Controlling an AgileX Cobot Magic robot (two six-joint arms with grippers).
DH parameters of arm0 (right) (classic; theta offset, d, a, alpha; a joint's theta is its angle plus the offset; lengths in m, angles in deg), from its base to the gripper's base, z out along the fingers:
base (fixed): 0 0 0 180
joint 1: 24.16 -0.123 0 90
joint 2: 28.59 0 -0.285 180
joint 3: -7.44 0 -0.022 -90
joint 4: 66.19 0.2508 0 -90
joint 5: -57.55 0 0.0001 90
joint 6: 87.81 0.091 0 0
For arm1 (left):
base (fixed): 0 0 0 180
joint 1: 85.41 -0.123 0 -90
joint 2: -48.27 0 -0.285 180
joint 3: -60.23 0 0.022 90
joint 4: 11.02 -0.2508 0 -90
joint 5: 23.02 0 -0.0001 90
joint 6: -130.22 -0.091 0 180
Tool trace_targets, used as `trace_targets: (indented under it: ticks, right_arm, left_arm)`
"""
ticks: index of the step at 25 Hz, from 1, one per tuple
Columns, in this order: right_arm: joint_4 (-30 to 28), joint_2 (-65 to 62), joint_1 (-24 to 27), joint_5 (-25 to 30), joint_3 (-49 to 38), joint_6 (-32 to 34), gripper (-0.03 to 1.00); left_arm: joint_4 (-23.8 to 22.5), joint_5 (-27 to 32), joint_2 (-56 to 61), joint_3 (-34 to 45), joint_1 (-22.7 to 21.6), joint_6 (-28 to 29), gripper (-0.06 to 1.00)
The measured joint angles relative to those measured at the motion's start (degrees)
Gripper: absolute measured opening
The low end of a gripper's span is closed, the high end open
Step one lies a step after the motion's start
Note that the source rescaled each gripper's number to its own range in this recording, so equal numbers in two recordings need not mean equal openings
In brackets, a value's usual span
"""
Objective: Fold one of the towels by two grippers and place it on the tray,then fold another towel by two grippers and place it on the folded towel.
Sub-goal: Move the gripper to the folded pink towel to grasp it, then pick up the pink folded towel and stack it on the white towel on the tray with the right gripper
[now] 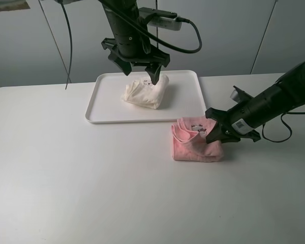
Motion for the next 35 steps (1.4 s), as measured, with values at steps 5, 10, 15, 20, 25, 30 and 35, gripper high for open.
trace_targets:
  ticks: [5,10,15,20,25,30,35]
  right_arm:
    - [1.9,0.0,-1.9,1.0,0.0,-1.5,0.09]
    - [5.2,0.0,-1.9,8.8,1.2,-4.2,0.09]
    - [10.5,0.0,-3.7,17.3,6.5,-6.4,0.09]
    - [10.4,0.0,-6.9,20.6,15.1,-3.1,0.09]
    - [9.8,0.1,-8.6,22.5,24.7,2.4,0.09]
    - [7.6,4.2,-8.5,26.7,34.5,8.2,0.09]
    - [7.1,10.9,-8.5,28.1,41.9,11.4,0.09]
  left_arm:
    - [0.0,1.1,0.0,0.0,0.0,-1.1,0.96]
    - [3.9,1.3,1.1,0.0,-2.2,-4.6,0.96]
    - [5.5,1.4,2.0,0.0,-5.9,-8.1,0.96]
    - [10.1,1.5,3.9,0.0,-10.3,-11.0,0.96]
    - [17.2,1.5,5.1,-1.0,-14.4,-14.6,0.96]
    - [18.7,1.5,5.1,-3.0,-16.0,-15.9,0.96]
    - [19.2,1.5,5.2,-3.3,-16.0,-16.4,0.96]
